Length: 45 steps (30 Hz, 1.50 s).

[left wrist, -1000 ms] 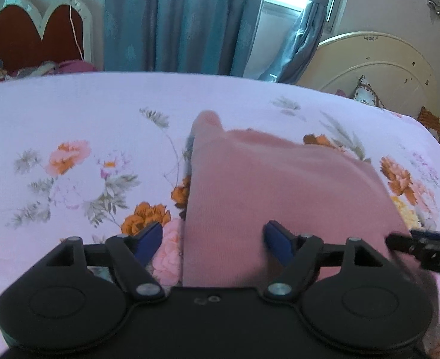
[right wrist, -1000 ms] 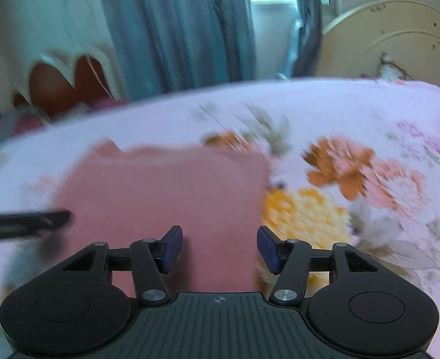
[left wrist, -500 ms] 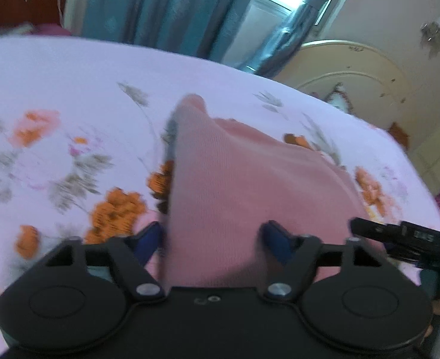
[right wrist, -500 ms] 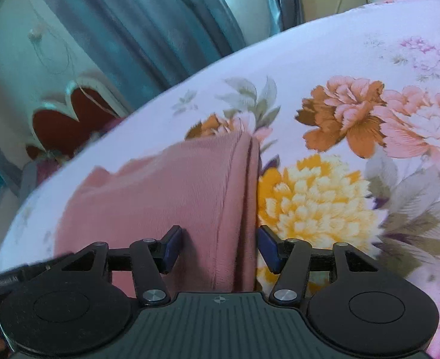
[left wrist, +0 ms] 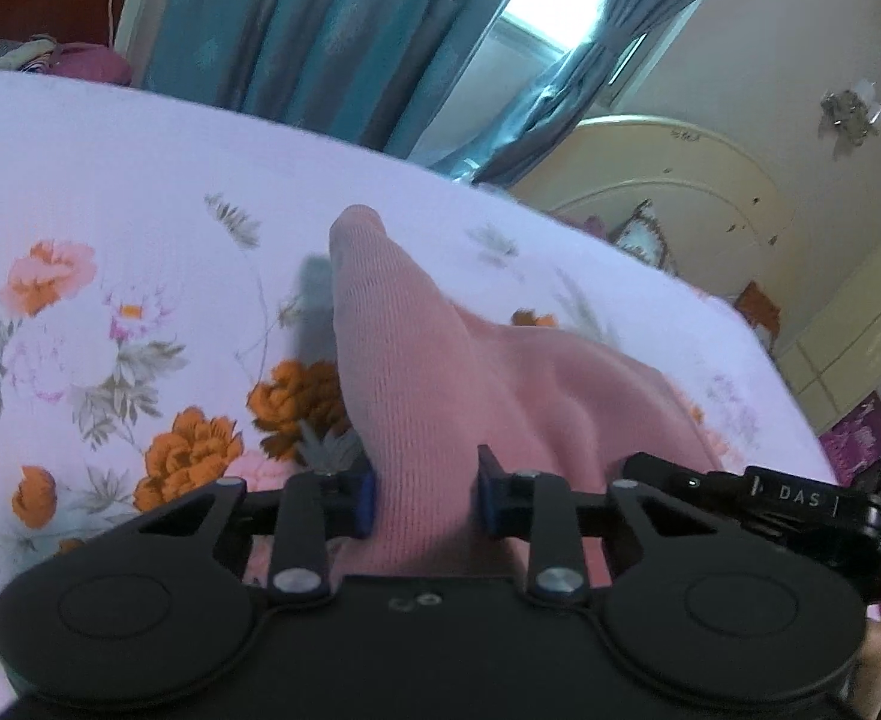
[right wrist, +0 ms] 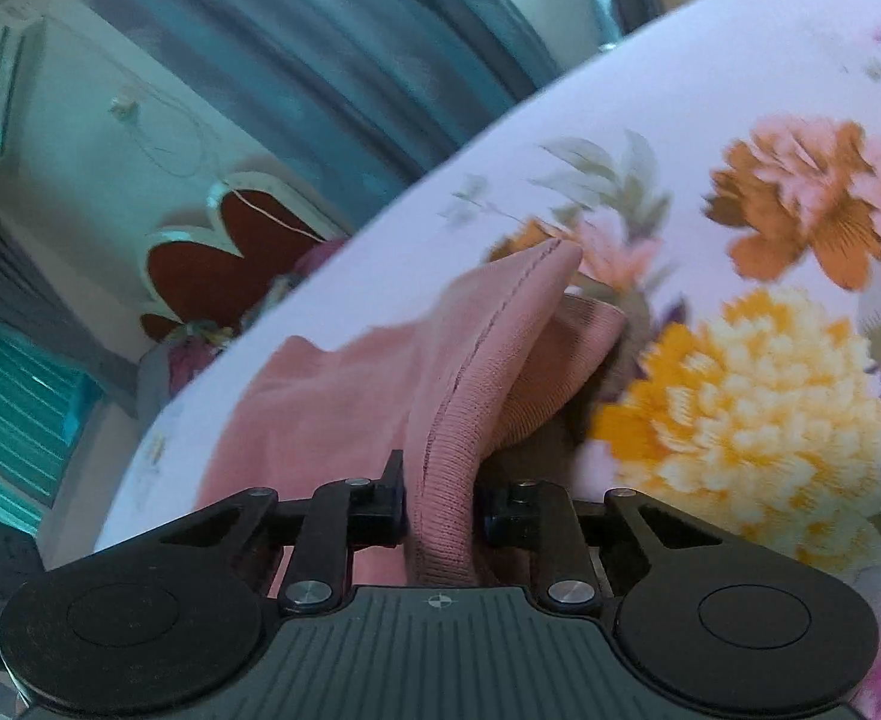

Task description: Fold small clothes

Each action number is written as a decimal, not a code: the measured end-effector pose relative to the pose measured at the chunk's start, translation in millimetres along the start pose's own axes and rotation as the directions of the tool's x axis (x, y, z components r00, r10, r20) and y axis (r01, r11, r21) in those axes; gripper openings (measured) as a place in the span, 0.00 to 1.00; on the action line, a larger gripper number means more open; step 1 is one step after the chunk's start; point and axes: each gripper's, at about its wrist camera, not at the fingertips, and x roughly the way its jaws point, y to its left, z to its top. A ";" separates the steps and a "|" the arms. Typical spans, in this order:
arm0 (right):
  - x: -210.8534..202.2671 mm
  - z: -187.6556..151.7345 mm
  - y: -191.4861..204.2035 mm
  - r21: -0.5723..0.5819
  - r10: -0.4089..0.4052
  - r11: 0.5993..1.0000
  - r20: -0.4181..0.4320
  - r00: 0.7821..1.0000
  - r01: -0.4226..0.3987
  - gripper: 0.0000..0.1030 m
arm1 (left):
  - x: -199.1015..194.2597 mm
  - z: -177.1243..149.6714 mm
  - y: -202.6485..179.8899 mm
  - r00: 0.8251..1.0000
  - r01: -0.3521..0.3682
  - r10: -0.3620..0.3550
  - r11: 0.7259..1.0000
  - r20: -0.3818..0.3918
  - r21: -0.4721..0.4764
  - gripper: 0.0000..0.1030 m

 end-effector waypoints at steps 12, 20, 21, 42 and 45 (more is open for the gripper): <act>46.9 -29.8 134.5 -0.046 0.142 0.989 -0.016 0.990 -0.143 0.20 | -110.4 16.4 77.5 0.995 -0.051 0.050 0.999 0.088 0.014 0.28; 147.3 -91.5 238.2 -0.028 0.166 0.986 -0.028 0.986 -0.167 0.20 | -179.6 38.2 203.5 0.989 -0.100 0.095 0.994 0.115 0.034 0.28; 164.0 -98.4 249.8 -0.025 0.171 0.985 -0.032 0.985 -0.172 0.20 | -185.3 40.9 219.4 0.987 -0.112 0.108 0.993 0.118 0.031 0.28; 257.7 -133.0 288.0 -0.115 -0.135 0.983 0.050 0.990 0.140 0.27 | -216.0 33.2 334.0 0.931 -0.310 0.277 0.943 0.238 0.117 0.57; 262.9 -124.0 315.0 -0.232 -0.142 0.960 0.077 0.987 0.156 0.27 | -213.4 47.3 325.8 0.936 -0.296 0.251 0.941 0.247 0.165 0.41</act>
